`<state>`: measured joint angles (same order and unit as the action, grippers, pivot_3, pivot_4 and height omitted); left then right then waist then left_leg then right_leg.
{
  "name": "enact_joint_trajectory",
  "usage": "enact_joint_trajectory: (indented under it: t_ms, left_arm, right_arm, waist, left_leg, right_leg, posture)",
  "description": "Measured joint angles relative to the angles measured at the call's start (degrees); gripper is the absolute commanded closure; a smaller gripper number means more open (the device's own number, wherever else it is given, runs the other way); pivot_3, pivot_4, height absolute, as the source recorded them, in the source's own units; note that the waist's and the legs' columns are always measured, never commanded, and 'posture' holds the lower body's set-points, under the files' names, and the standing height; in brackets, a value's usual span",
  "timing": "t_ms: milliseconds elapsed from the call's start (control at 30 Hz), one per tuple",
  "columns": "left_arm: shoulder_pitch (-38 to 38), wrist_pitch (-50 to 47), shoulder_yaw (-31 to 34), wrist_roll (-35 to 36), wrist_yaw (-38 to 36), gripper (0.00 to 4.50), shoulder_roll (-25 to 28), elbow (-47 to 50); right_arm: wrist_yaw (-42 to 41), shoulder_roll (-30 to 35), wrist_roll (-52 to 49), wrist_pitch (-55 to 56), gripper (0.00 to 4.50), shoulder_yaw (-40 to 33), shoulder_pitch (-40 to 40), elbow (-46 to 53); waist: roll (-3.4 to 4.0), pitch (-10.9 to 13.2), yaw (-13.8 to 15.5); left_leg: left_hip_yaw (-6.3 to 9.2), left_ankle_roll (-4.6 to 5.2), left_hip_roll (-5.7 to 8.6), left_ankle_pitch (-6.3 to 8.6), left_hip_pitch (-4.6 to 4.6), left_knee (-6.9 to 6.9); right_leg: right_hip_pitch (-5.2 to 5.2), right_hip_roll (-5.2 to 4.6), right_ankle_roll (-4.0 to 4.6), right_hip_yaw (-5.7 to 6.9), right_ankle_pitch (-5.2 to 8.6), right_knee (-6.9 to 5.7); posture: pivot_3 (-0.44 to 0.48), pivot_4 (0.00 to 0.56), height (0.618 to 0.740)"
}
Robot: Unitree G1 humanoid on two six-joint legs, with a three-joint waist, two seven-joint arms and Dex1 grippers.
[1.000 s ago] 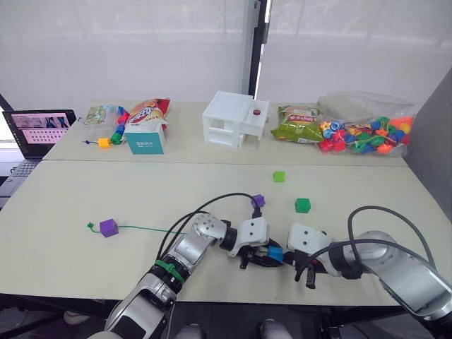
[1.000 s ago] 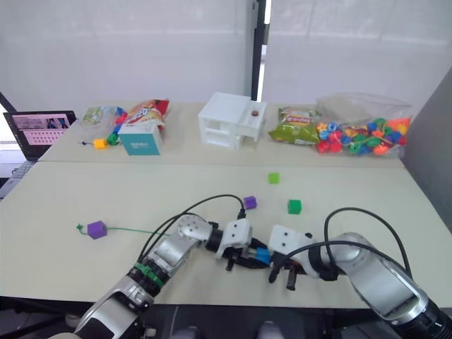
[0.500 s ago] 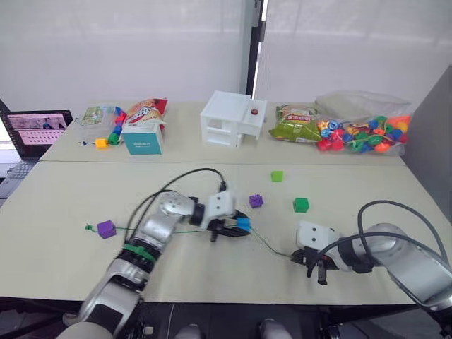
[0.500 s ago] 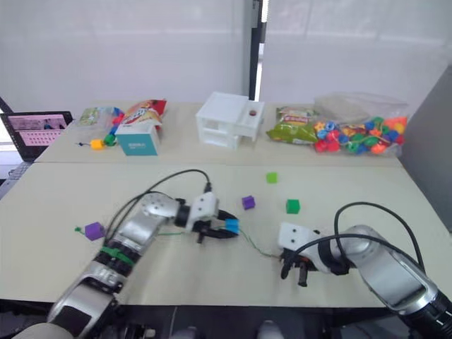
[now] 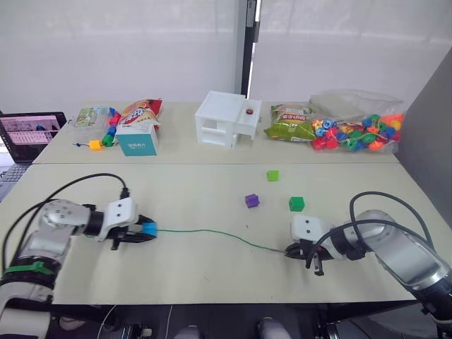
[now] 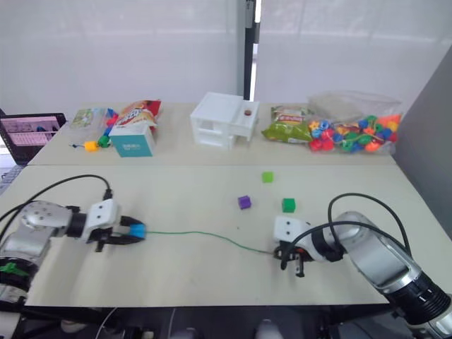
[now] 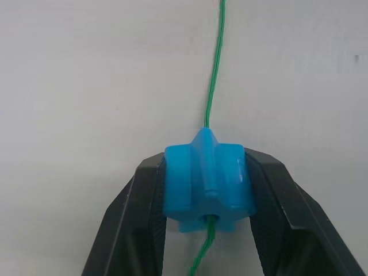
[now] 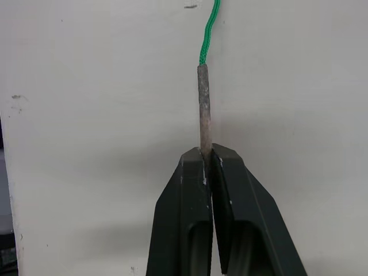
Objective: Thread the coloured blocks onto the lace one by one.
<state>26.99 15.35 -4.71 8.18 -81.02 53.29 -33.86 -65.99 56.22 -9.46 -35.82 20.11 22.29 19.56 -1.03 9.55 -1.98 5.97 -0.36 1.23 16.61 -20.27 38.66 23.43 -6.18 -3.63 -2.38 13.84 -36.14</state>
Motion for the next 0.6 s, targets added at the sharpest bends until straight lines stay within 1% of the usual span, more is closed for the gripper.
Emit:
enact_joint_trajectory:
  t_ms: [67, 133, 167, 233, 267, 300, 333, 367, 500, 600]
  left_arm:
    - [-0.63, 1.70, 1.04, 0.01, -0.06, 3.09, 1.67, -2.65]
    - [-0.63, 2.31, 2.02, 0.08, -0.02, 2.06, 3.46, -5.99]
    - [-0.35, 2.31, 2.42, -0.43, 0.22, 1.85, 4.47, -8.21]
    - [0.28, 2.32, 3.43, -1.11, 0.22, 1.22, 6.04, -12.05]
    - [0.93, 2.36, 3.57, -1.33, -0.09, 0.74, 6.57, -13.19]
    - [1.66, 2.33, 3.64, -1.35, -0.51, 0.57, 6.81, -13.70]
    - [3.77, 2.18, 3.78, -1.33, -1.39, 0.07, 7.09, -14.58]
    - [4.13, 2.17, 3.86, -1.32, -1.49, 0.03, 7.15, -14.59]
    - [13.41, -1.81, 5.89, 0.07, -2.92, 0.03, 7.31, -14.31]
    - [14.88, -4.59, 6.90, 1.48, -3.65, 0.03, 6.25, -12.51]
  right_arm:
    - [-0.20, -0.79, 0.34, 0.39, 4.50, 0.29, 0.38, -0.49]
    - [-0.35, -1.61, 0.62, 0.73, 4.50, 1.03, 1.35, -0.89]
    - [-0.50, -1.72, 0.91, 0.83, 4.50, 1.23, 1.55, -1.05]
    - [-1.07, -1.79, 1.33, 0.99, 4.50, 1.27, 1.86, -1.33]
    - [-1.39, -1.84, 1.41, 1.02, 4.50, 1.27, 2.12, -1.55]
    - [-1.50, -1.88, 1.43, 1.05, 4.50, 1.26, 2.22, -1.66]
    - [-1.55, -2.14, 1.48, 1.05, 4.50, 1.25, 2.31, -1.72]
    - [-1.55, -2.21, 1.48, 1.05, 4.50, 1.26, 2.34, -1.73]
    - [-1.59, -3.33, 1.48, 1.03, 4.50, 1.28, 2.40, -1.77]
    - [-1.59, -3.42, 1.46, 1.01, 4.50, 1.22, 2.28, -1.75]
  waist:
    - [0.01, 0.00, -0.31]
    - [0.01, 0.00, -0.71]
    - [0.01, 0.00, -0.82]
    - [-0.05, 0.01, -0.82]
    - [-0.05, 0.02, -0.65]
    - [-0.05, 0.02, -0.59]
    - [-0.10, 0.04, -0.30]
    - [-0.12, 0.04, -0.25]
    - [-0.34, 0.05, 0.13]
    - [-0.28, 0.04, -0.29]
  left_leg:
    - [0.00, 0.00, -0.01, 0.00, 0.00, -0.01]
    - [-0.04, 0.01, -0.07, 0.01, -0.03, -0.01]
    - [-0.07, 0.01, -0.07, 0.01, -0.04, -0.03]
    - [-0.09, 0.01, -0.05, 0.01, -0.31, 0.07]
    - [-0.08, 0.01, -0.05, 0.01, -0.43, 0.10]
    - [-0.07, 0.01, -0.05, 0.00, -0.52, 0.12]
    - [-0.03, 0.00, -0.05, 0.00, -0.60, 0.20]
    - [-0.02, -0.01, -0.05, -0.01, -0.62, 0.22]
    - [0.05, -0.10, -0.02, -0.06, -0.80, 0.32]
    - [0.05, -0.08, -0.01, -0.05, -0.79, 0.26]
  right_leg:
    - [0.03, 0.01, 0.00, 0.00, 0.00, -0.06]
    - [0.16, 0.07, 0.01, 0.00, 0.00, -0.10]
    - [0.26, 0.07, 0.01, -0.01, 0.00, -0.18]
    - [0.71, 0.06, 0.05, -0.03, -0.03, -0.63]
    - [0.83, 0.06, 0.08, -0.02, -0.04, -0.67]
    - [0.88, 0.06, 0.08, 0.00, -0.04, -0.68]
    - [0.90, 0.06, 0.09, 0.05, -0.05, -0.71]
    - [0.90, 0.06, 0.09, 0.06, -0.05, -0.71]
    - [0.93, 0.04, 0.09, 0.10, -0.06, -0.67]
    - [0.95, 0.04, 0.10, 0.09, -0.06, -0.70]
  posture:
    - [0.000, 0.150, 0.740]
    - [0.000, 0.150, 0.740]
    - [0.000, 0.150, 0.740]
    - [0.000, 0.150, 0.740]
    - [0.000, 0.150, 0.740]
    - [0.000, 0.150, 0.740]
    - [0.000, 0.150, 0.740]
    - [0.000, 0.150, 0.740]
    - [0.000, 0.150, 0.740]
    - [0.000, 0.150, 0.740]
